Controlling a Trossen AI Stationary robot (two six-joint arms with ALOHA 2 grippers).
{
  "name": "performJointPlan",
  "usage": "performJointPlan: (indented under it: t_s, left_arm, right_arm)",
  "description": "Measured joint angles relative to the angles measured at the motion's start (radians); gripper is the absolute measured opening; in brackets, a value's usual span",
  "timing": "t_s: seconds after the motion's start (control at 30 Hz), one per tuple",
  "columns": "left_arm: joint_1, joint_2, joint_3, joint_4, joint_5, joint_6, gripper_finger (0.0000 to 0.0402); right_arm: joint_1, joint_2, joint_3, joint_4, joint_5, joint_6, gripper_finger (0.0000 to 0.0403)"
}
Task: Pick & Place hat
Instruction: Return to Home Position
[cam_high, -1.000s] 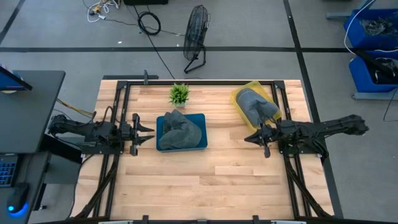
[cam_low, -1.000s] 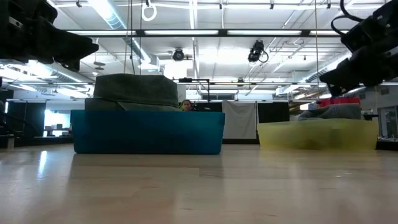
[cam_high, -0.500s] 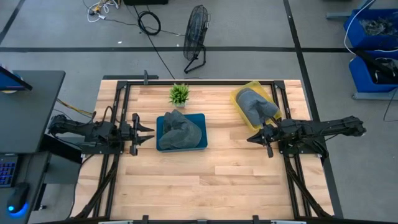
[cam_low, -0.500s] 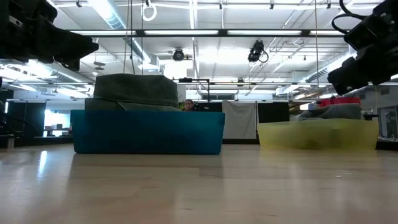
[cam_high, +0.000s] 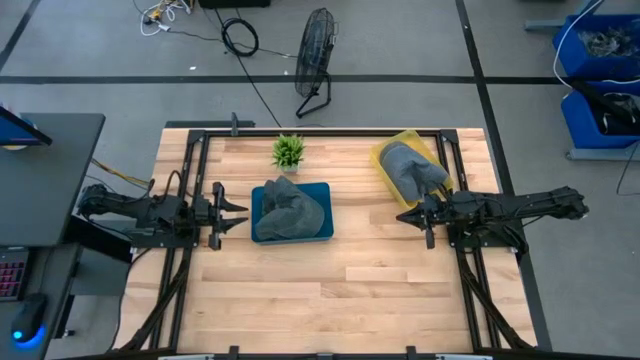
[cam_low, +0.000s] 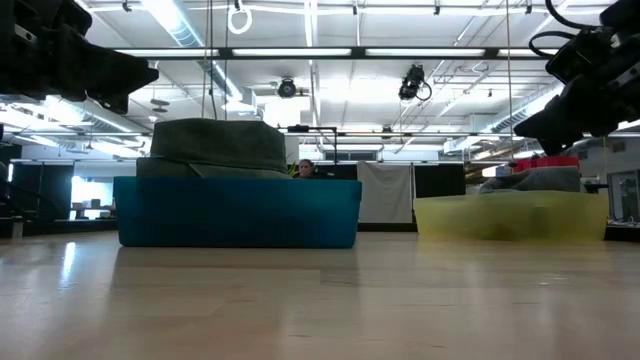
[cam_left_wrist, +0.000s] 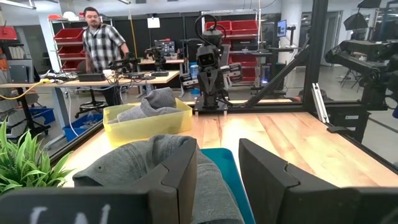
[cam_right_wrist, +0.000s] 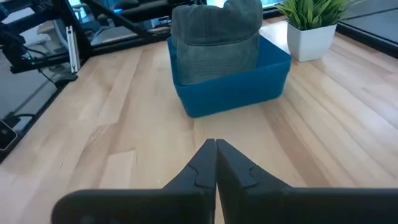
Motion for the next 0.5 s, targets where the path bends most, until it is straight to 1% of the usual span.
performJointPlan:
  t_s: [0.17,0.33,0.5]
  left_arm:
    - [0.000,0.000,0.000,0.000,0.000,0.000,0.0124]
    - [0.000,0.000,0.000,0.000,0.000,0.000,0.0124]
    - [0.000,0.000,0.000,0.000,0.000,0.000,0.0124]
  right_arm:
    - [0.000,0.000,0.000,0.000,0.000,-0.003,0.0009]
    - [0.000,0.000,0.000,0.003,0.002,-0.093,0.0009]
    - [0.000,0.000,0.000,0.012,0.008,-0.102,0.0009]
